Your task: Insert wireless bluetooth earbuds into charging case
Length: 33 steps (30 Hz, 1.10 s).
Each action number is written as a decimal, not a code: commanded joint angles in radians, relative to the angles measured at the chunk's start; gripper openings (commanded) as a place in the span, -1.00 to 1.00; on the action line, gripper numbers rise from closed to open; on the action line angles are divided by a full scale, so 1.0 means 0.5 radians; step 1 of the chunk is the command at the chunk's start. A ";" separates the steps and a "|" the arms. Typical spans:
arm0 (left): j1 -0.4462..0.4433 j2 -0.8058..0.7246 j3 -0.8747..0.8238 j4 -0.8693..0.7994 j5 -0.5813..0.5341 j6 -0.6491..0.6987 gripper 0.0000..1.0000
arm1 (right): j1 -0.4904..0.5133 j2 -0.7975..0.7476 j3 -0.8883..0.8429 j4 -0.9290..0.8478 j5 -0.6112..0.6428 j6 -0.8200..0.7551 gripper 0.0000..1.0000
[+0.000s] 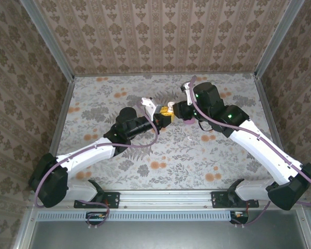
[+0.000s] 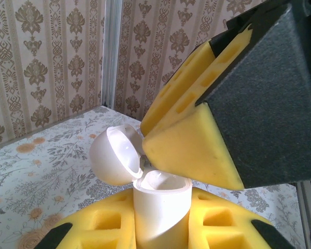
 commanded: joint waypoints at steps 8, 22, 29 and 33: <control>-0.012 -0.069 0.081 0.144 -0.018 -0.026 -0.61 | 0.002 -0.074 -0.024 -0.048 -0.093 0.033 -0.22; -0.014 -0.079 0.072 0.154 0.025 0.004 -0.61 | -0.247 -0.160 -0.105 0.138 -0.469 0.354 -0.33; -0.014 -0.068 0.081 0.157 0.046 0.009 -0.61 | -0.276 -0.154 -0.123 0.130 -0.545 0.365 -0.46; -0.014 -0.063 0.085 0.161 0.057 0.007 -0.61 | -0.279 -0.136 -0.123 0.133 -0.627 0.372 -0.47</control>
